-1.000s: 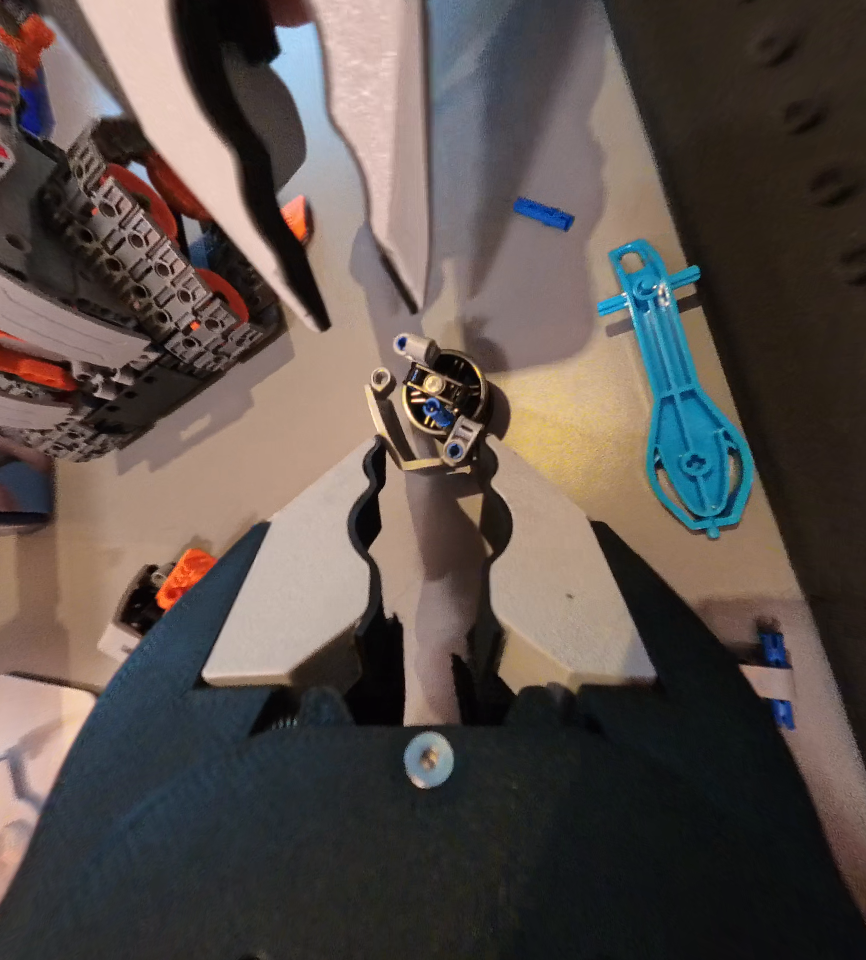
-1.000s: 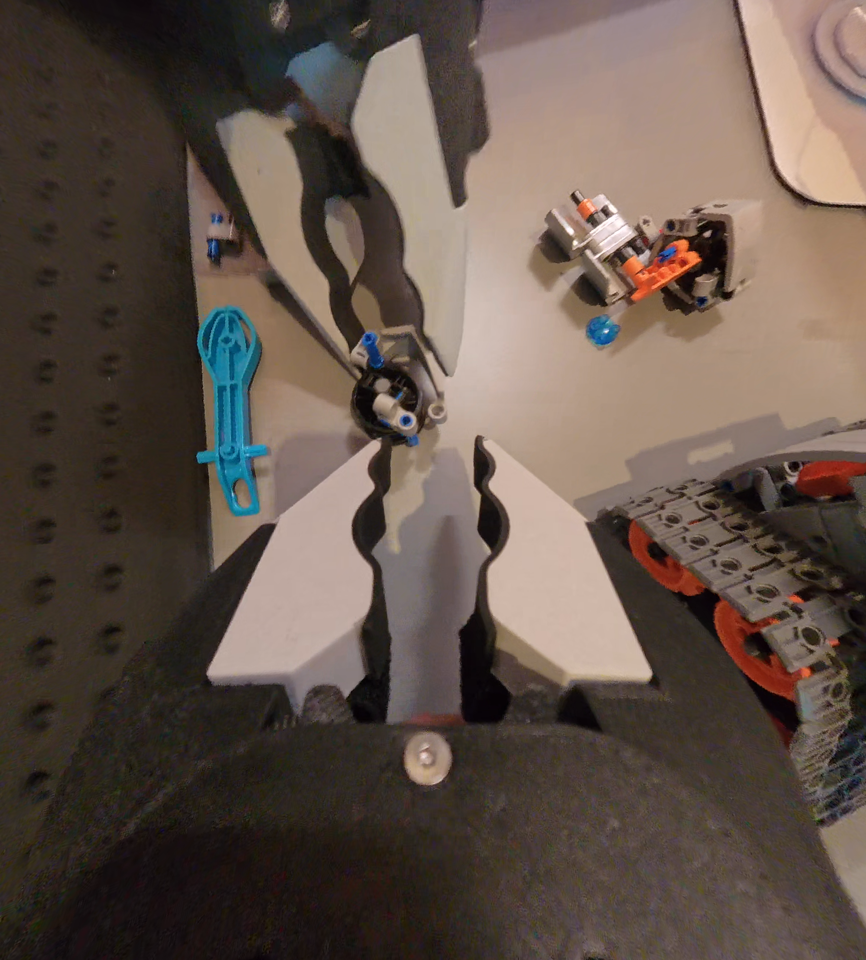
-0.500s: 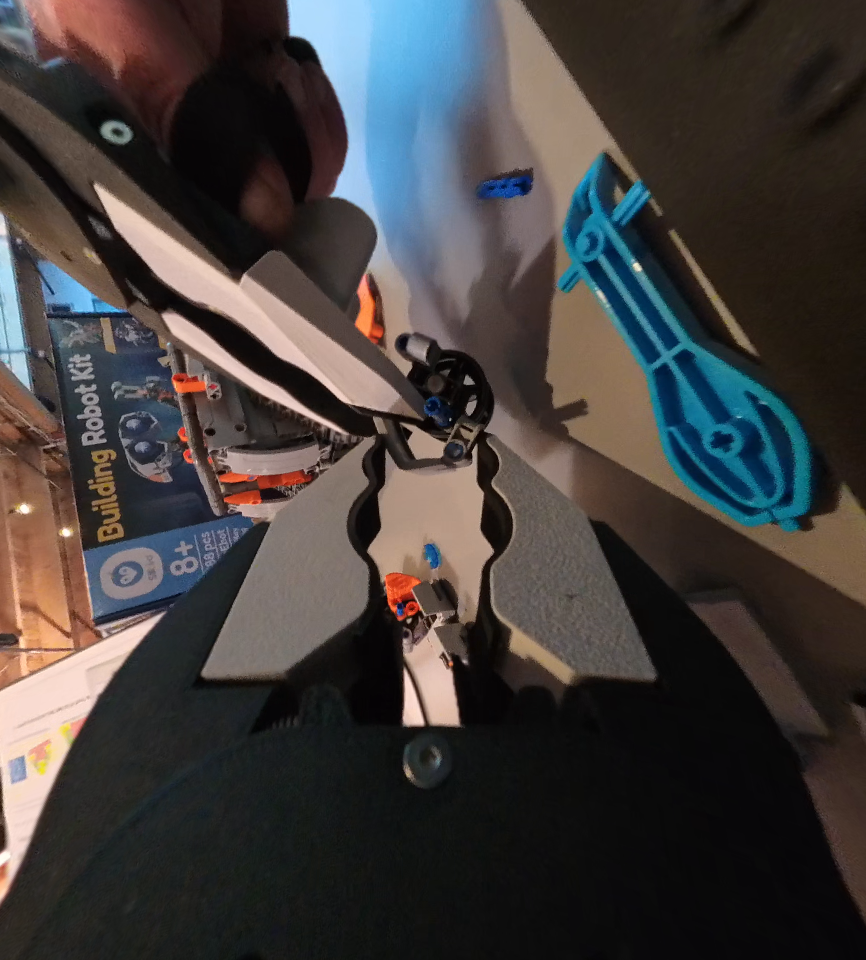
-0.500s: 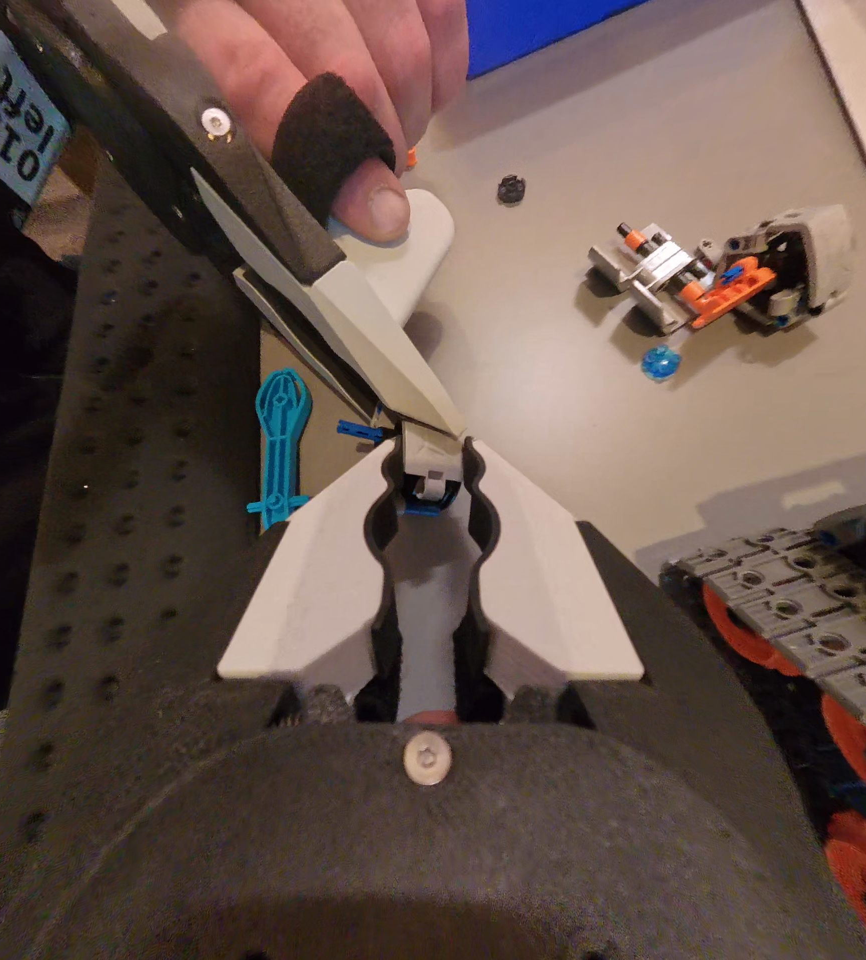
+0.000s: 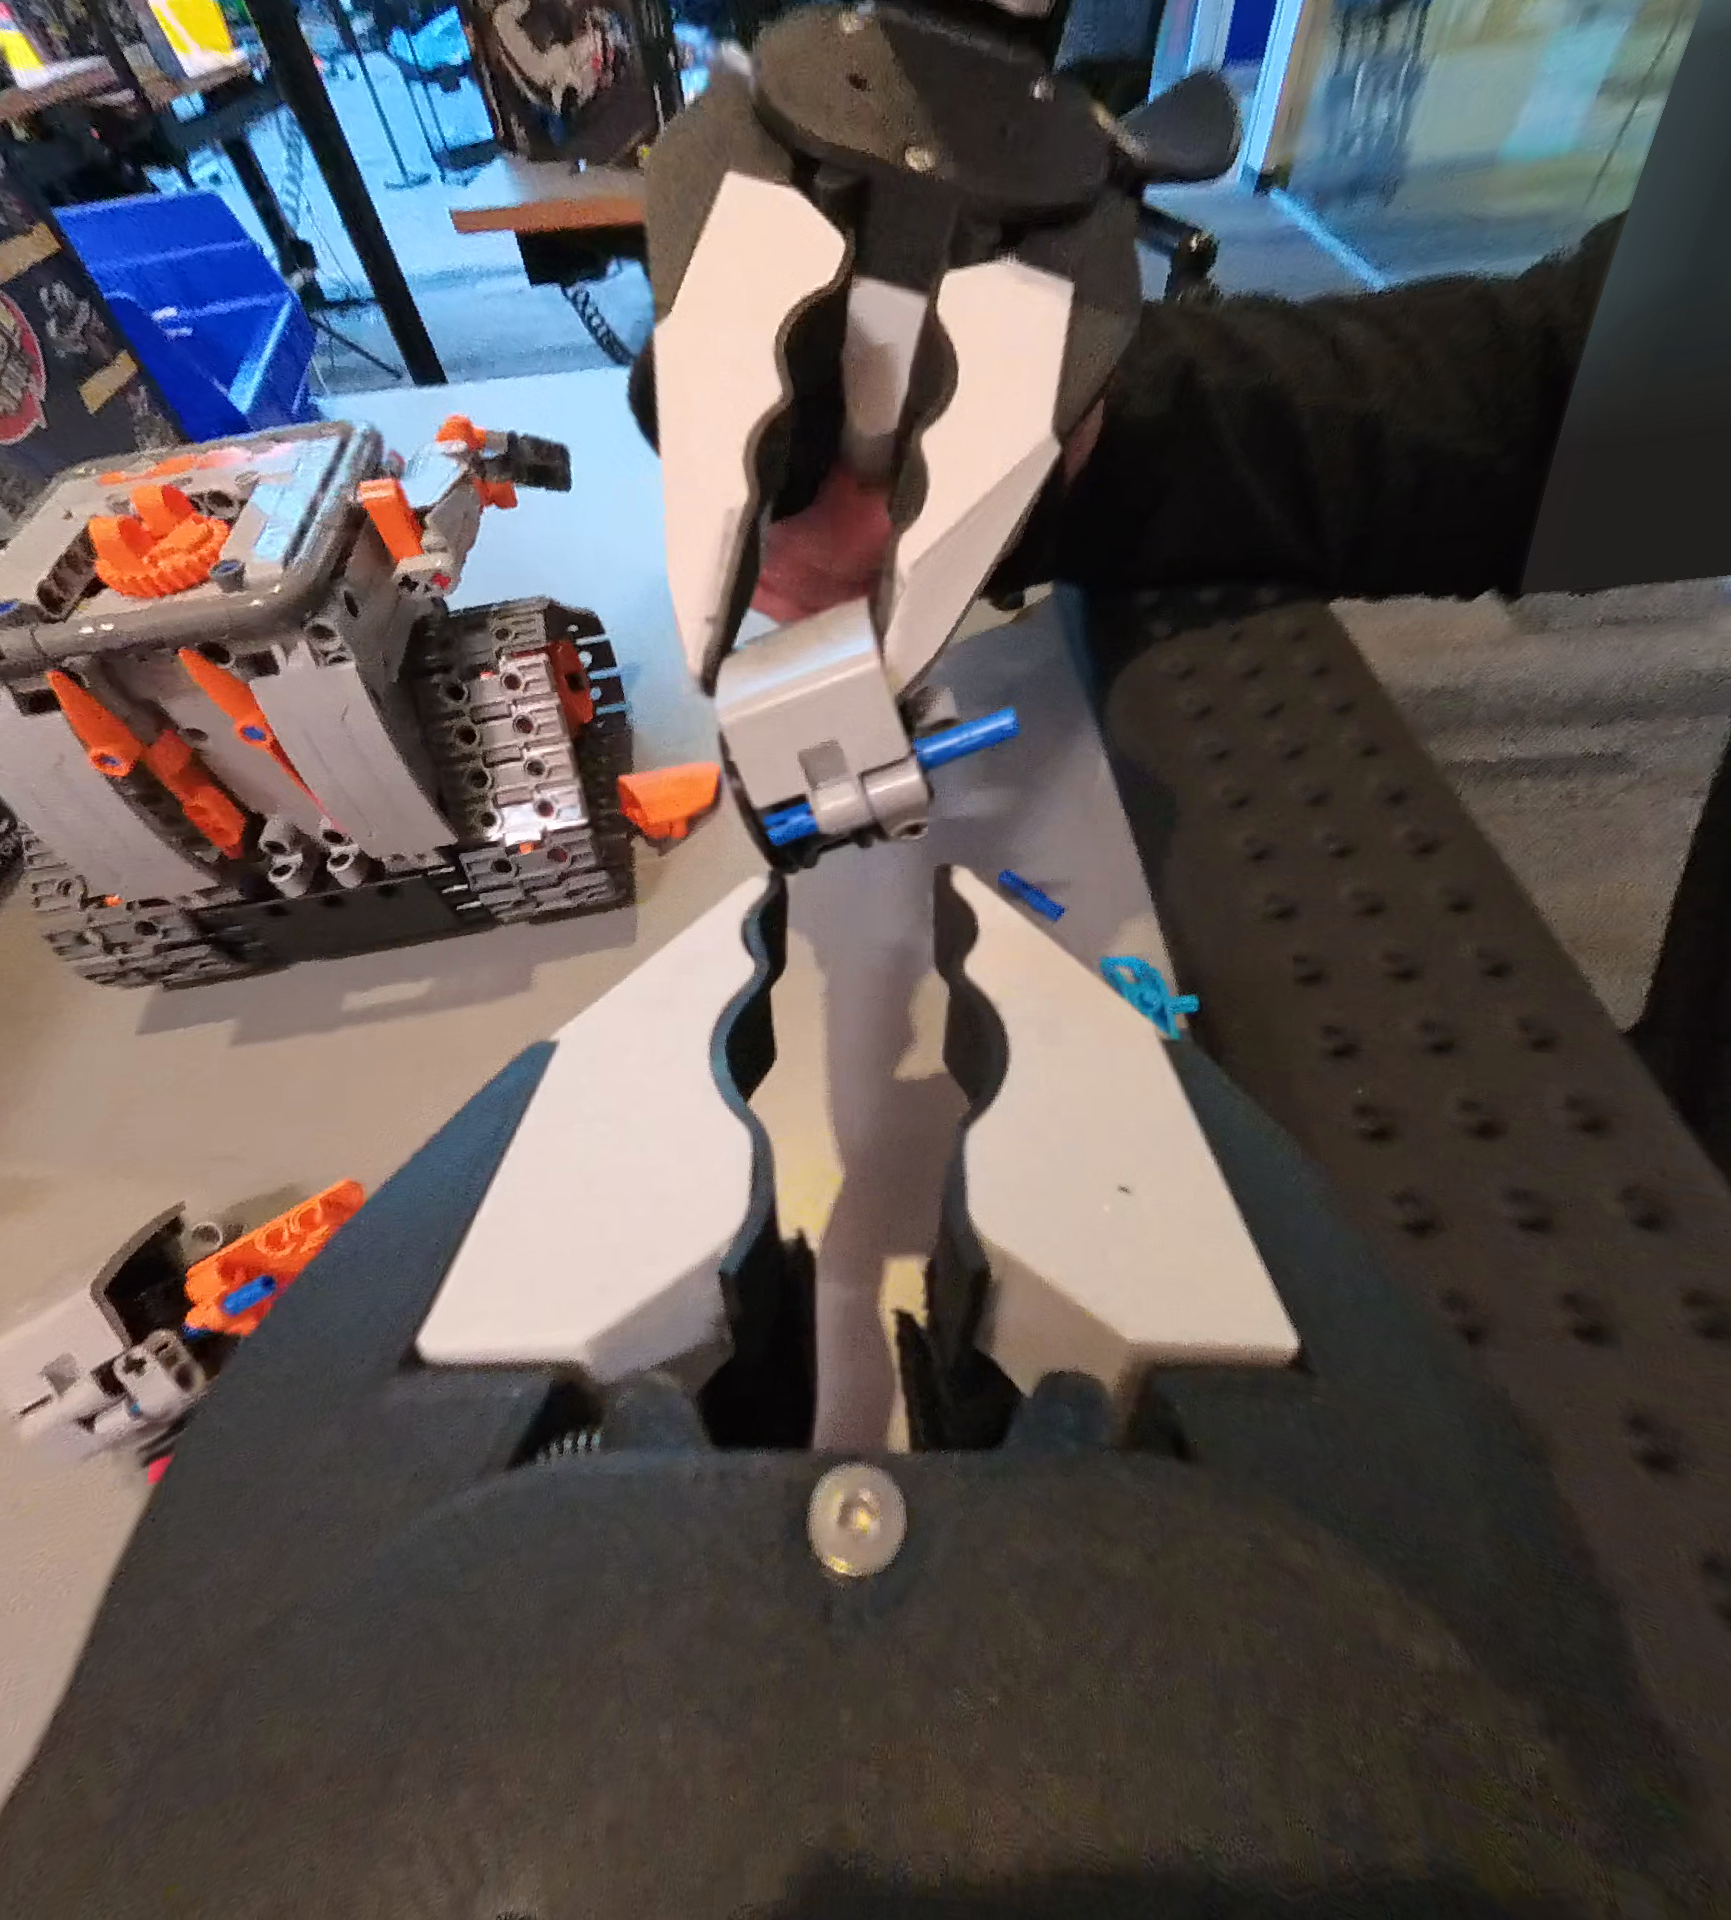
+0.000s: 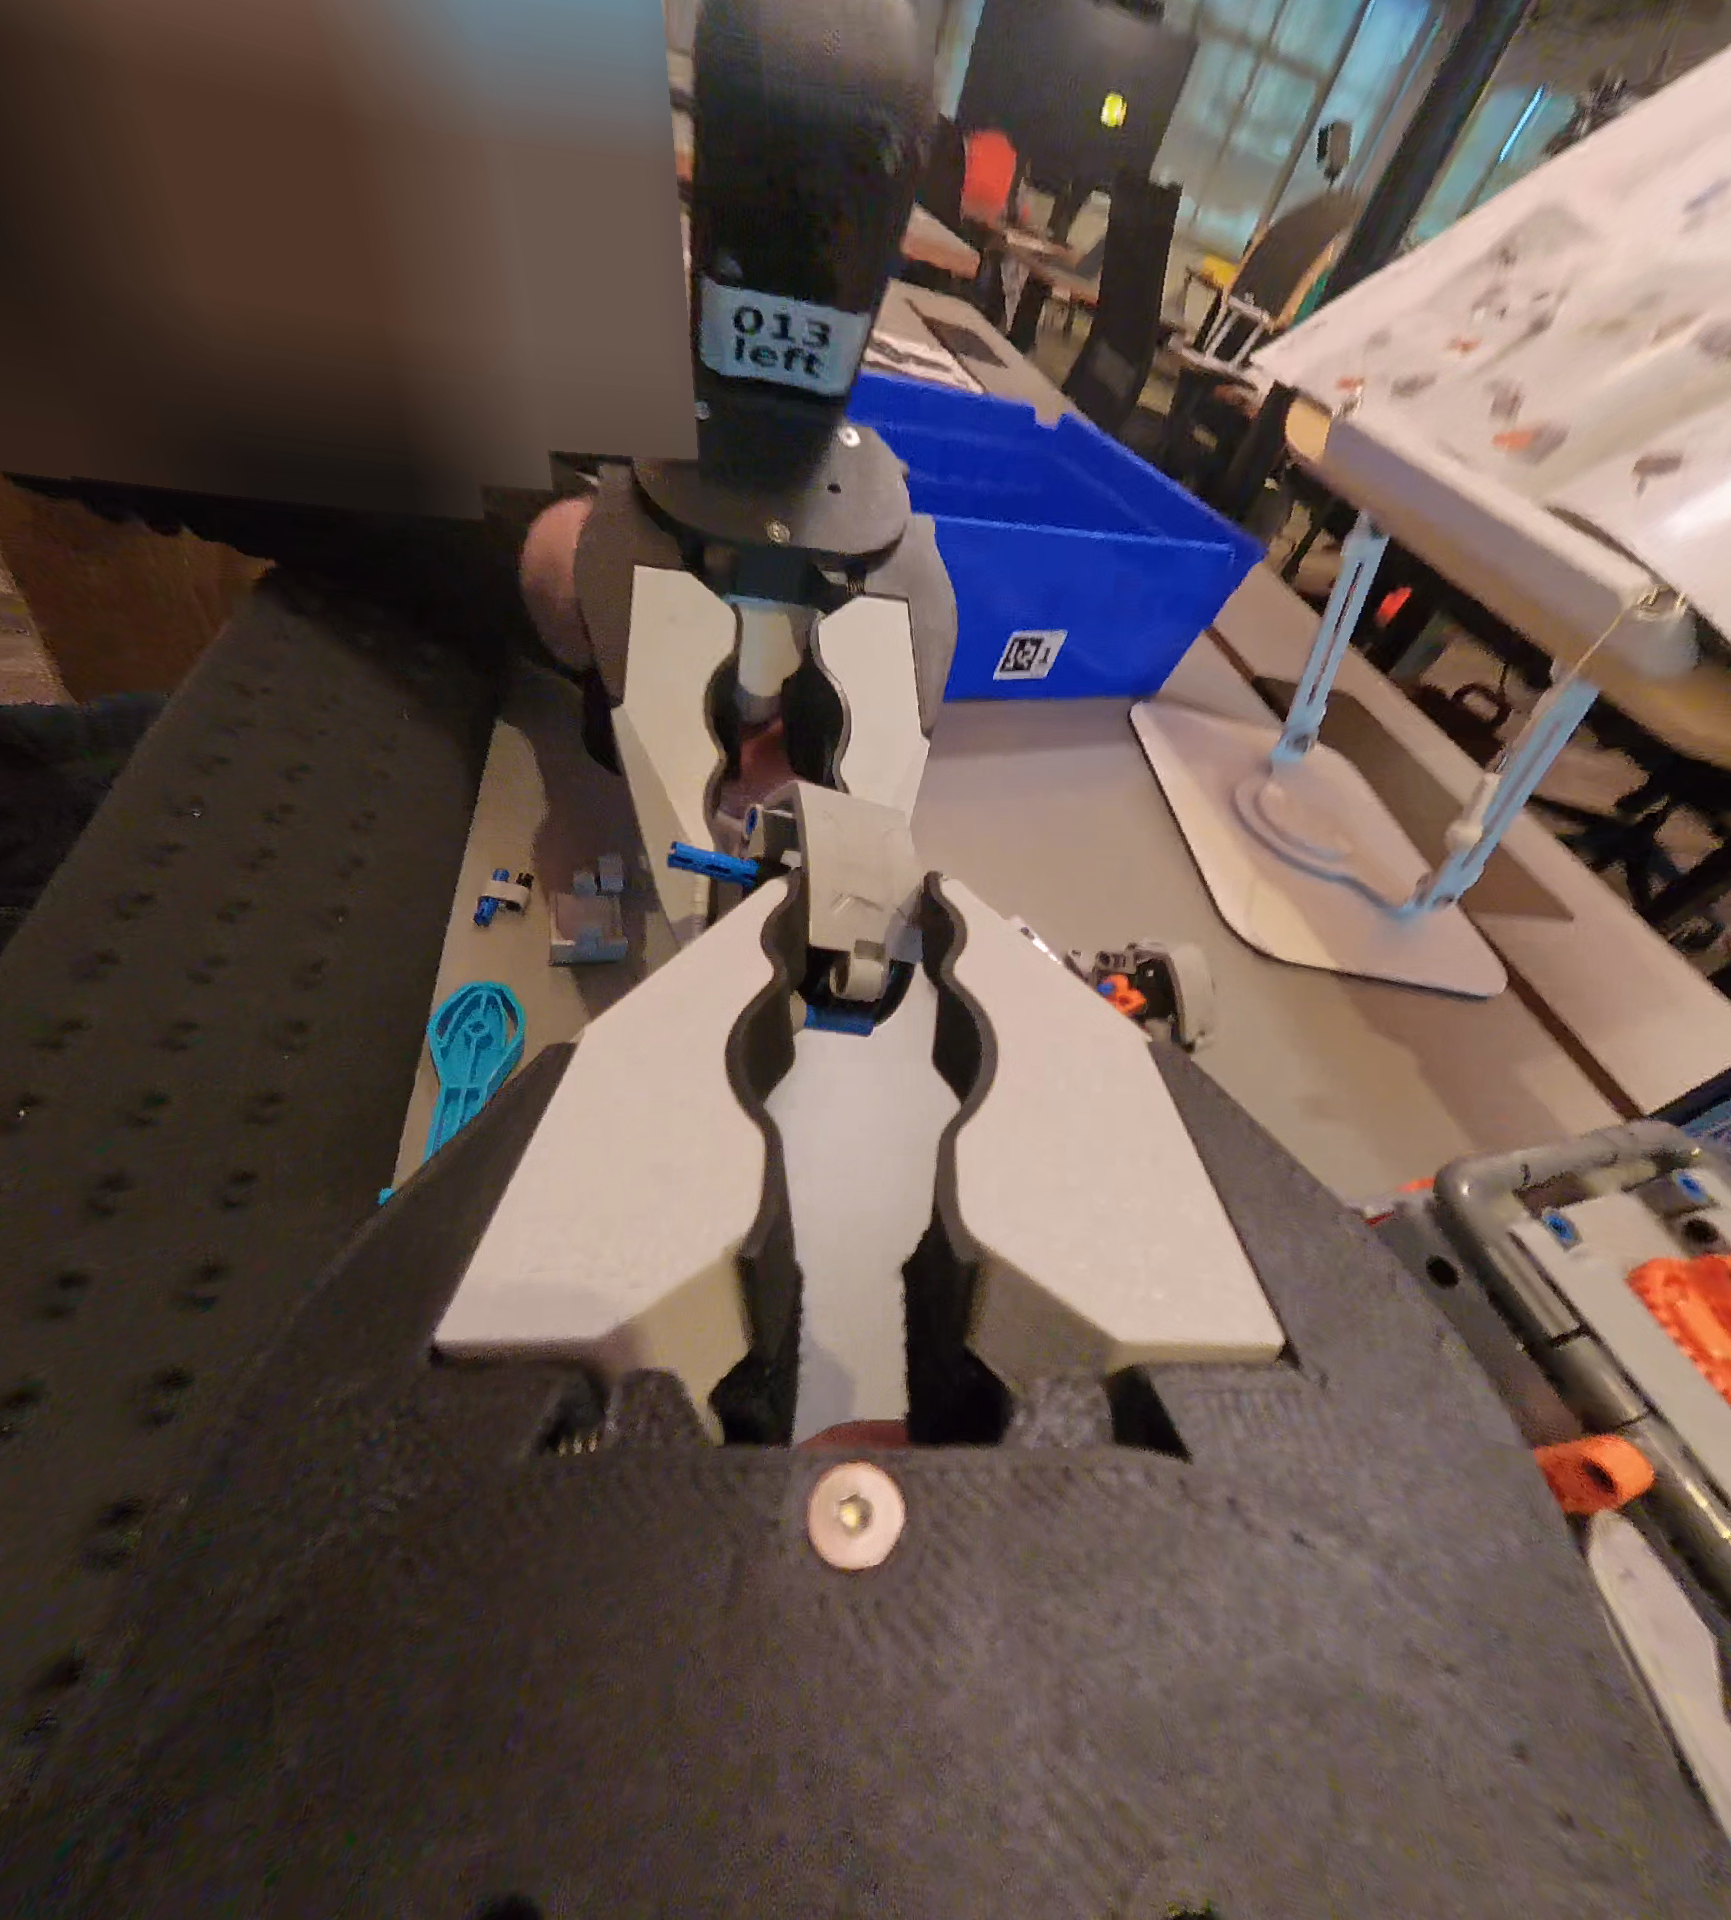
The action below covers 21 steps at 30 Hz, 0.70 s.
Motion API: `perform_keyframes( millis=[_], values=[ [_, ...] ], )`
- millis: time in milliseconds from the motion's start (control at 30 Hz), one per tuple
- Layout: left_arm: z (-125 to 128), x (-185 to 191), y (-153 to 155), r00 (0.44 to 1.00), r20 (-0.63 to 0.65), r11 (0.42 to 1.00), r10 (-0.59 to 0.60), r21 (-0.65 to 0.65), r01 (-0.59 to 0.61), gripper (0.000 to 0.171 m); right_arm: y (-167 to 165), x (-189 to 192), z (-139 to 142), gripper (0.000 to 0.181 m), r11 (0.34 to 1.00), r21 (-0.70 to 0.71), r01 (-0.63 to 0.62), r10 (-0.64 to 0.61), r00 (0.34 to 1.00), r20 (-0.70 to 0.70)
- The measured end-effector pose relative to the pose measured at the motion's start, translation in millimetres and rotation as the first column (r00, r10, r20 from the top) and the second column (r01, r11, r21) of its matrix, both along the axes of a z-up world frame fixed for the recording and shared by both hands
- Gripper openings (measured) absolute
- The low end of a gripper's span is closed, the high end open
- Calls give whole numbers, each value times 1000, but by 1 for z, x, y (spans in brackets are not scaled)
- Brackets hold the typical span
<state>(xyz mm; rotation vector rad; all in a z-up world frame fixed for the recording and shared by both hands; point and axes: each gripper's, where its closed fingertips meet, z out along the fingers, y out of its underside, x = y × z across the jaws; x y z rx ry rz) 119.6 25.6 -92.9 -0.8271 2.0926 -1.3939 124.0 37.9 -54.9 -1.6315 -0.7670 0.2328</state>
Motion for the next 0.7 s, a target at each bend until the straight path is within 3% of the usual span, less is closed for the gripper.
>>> perform_keyframes(
  millis=[133, 367, 467, 600, 700],
  values=[
    [9, 1, 1, 999, 48, 999, 10, -31, -9, 15, -3, -4, 3, 19, 999, 39, -15, 14, 999, 31],
    [19, -1, 1, 999, 27, 987, -23, -158, 27, 44, -2, 1, 6, 18, 996, 83, 23, -30, 996, 79],
    [22, 0, -1, 999, 34, 984, -12, -177, 18, 31, -2, 0, 6, 18, 993, 109, 33, -46, 992, 114],
    [23, 3, 3, 998, 55, 984, 11, -180, 0, 28, 0, 2, 6, 18, 991, 119, 55, -71, 988, 135],
    [20, 6, 9, 997, 70, 993, 44, -112, -36, 27, 0, 4, 2, 21, 994, 88, 66, -78, 986, 149]
  ],
)
